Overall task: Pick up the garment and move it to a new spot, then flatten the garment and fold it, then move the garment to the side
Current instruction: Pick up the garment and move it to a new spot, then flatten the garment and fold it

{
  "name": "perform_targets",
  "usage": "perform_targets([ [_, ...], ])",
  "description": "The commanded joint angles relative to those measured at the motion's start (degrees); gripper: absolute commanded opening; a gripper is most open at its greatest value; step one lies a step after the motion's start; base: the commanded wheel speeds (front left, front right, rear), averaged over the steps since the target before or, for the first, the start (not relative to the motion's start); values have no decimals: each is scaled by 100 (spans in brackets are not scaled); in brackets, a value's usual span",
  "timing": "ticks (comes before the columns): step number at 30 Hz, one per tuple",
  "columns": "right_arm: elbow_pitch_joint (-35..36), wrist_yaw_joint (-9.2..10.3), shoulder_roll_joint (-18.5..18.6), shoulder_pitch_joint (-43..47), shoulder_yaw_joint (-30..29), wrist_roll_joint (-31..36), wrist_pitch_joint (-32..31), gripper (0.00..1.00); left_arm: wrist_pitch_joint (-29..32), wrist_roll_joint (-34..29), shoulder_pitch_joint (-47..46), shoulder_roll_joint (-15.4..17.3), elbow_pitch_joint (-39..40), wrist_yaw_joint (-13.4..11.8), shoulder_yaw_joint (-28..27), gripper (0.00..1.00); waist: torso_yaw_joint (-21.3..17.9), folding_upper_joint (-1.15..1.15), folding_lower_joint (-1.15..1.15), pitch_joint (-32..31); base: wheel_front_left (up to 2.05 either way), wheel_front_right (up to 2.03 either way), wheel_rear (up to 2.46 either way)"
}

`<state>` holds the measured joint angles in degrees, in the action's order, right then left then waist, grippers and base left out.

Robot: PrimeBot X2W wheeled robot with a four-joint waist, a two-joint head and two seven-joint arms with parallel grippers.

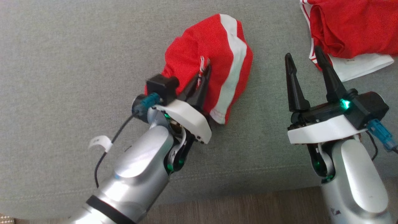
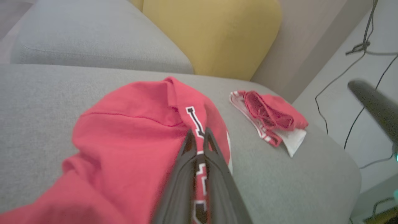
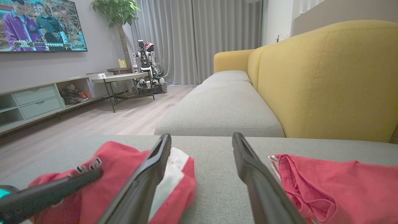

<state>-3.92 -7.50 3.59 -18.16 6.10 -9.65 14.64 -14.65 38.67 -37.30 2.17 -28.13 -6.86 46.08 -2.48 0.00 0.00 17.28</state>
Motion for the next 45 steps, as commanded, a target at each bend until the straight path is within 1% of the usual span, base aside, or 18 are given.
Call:
perform_targets([
  [1, 170, 1, -71, -80, 134, -32, 36, 100, -34, -35, -303, 71, 124, 37, -96, 100, 15, 0, 0, -25, 0, 0, 0],
  [4, 147, 1, -71, -75, 109, -27, 36, 100, -34, -13, -394, 71, 82, 25, -73, 100, 67, 0, 0, -86, 0, 0, 0],
  [9, 117, 1, -71, -4, 33, 26, 36, 100, -34, -95, -454, 71, 256, -33, -347, 100, 233, 0, 0, -247, 0, 0, 0],
  [12, 98, 1, -71, 41, 2, 60, 36, 100, -34, -343, -445, 71, 437, -53, -674, 100, 368, 0, 0, -383, 0, 0, 0],
  [16, 68, 1, -71, 148, -37, 90, 36, 100, -34, -888, -216, 82, 673, -16, -1334, 100, 555, 0, 0, -594, 0, 0, 0],
  [20, -14, 1, -71, 322, -71, 121, 36, 100, -35, -1338, 345, 244, 1067, 89, -2107, 100, 725, 0, 0, -785, 0, 0, 0],
  [24, -171, 1, -71, 520, -154, 47, 36, 100, -35, -1770, 1197, 390, 1604, 217, -2824, 100, 831, 0, 0, -930, 0, 0, 0],
  [29, -338, 1, -71, 697, -257, -39, 36, 100, -35, -2148, 2367, 250, 2159, 381, -3596, 100, 916, 0, 0, -1044, 0, 0, 0],
  [32, -454, 1, -71, 752, -283, -98, 36, 100, -35, -2197, 2779, 128, 2332, 431, -3959, 100, 970, 0, 0, -1084, 0, 0, 0],
  [36, -694, 1, -71, 787, -237, -213, -48, 100, -35, -2209, 2934, 81, 2474, 509, -4148, 100, 1005, 0, 0, -1107, 0, 0, 0],
  [39, -947, 1, -71, 805, -108, -277, -212, 100, -35, -2148, 2968, 74, 2510, 575, -4028, 100, 1043, 0, 0, -1097, 0, 0, 0],
  [45, -1474, 1, -71, 759, 226, -588, -611, 100, -35, -2046, 2901, 72, 2528, 507, -3911, 100, 1124, 0, 0, -958, 0, 0, 0],
])
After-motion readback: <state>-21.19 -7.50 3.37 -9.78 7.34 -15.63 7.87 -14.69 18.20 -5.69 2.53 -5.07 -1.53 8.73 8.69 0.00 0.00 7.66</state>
